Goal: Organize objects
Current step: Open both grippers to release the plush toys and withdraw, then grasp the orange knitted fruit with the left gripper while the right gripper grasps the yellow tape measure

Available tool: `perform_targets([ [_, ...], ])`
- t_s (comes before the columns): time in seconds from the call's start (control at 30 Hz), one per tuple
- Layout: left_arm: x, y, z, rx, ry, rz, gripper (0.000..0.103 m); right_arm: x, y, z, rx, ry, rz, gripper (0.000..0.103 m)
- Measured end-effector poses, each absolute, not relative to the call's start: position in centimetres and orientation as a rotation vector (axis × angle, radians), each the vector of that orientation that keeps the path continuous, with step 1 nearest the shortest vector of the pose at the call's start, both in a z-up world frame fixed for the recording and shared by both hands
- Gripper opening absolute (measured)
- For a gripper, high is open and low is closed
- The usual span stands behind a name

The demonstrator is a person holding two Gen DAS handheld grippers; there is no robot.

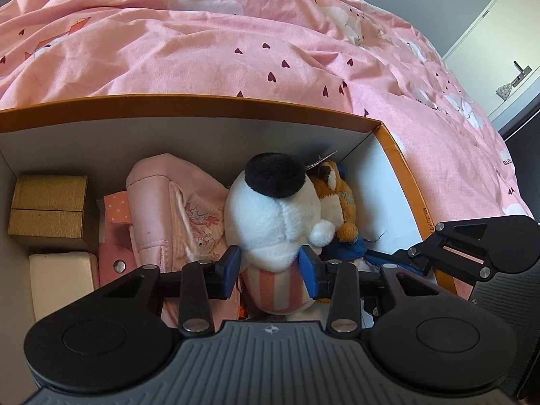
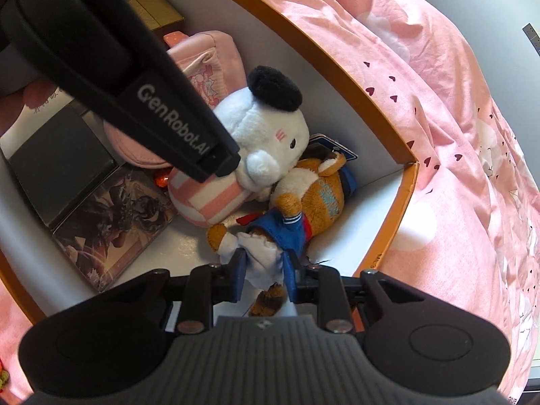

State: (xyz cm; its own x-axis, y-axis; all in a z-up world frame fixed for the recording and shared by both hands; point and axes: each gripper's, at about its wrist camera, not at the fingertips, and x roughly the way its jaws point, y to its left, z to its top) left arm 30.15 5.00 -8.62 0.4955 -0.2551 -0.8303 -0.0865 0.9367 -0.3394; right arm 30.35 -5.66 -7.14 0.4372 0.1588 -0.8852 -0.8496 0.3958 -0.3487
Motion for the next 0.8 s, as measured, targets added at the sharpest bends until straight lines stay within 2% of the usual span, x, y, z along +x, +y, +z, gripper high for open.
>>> perform_targets([
  [0.13, 29.1, 4.8, -7.9, -0.338, 1.020, -0.078, 0.049, 29.7, -6.0, -6.5, -0.935, 0.867, 0.747, 0.027],
  [0.2, 28.2, 4.4, -7.0, -0.298, 0.994, -0.048, 0.049, 29.2, -6.4, -5.6, -0.901, 0.860, 0.740, 0.035],
  [0.53, 22.1, 2.9, -1.5, -0.228, 0.924, -0.079, 0.049, 24.9, -11.2, 1.0, -0.493, 0.842, 0.713, 0.042],
  [0.63, 19.8, 2.2, -0.4, -0.204, 0.919, -0.126, 0.049, 22.1, -13.0, 1.8, -0.374, 0.821, 0.702, 0.044],
  [0.7, 18.1, 1.7, 0.0, -0.194, 0.916, -0.153, 0.049, 20.3, -13.7, 2.2, -0.315, 0.806, 0.681, 0.052],
  [0.8, 15.6, 1.2, -0.2, -0.186, 0.927, -0.212, 0.049, 18.0, -15.4, 2.1, -0.268, 0.796, 0.631, 0.053],
])
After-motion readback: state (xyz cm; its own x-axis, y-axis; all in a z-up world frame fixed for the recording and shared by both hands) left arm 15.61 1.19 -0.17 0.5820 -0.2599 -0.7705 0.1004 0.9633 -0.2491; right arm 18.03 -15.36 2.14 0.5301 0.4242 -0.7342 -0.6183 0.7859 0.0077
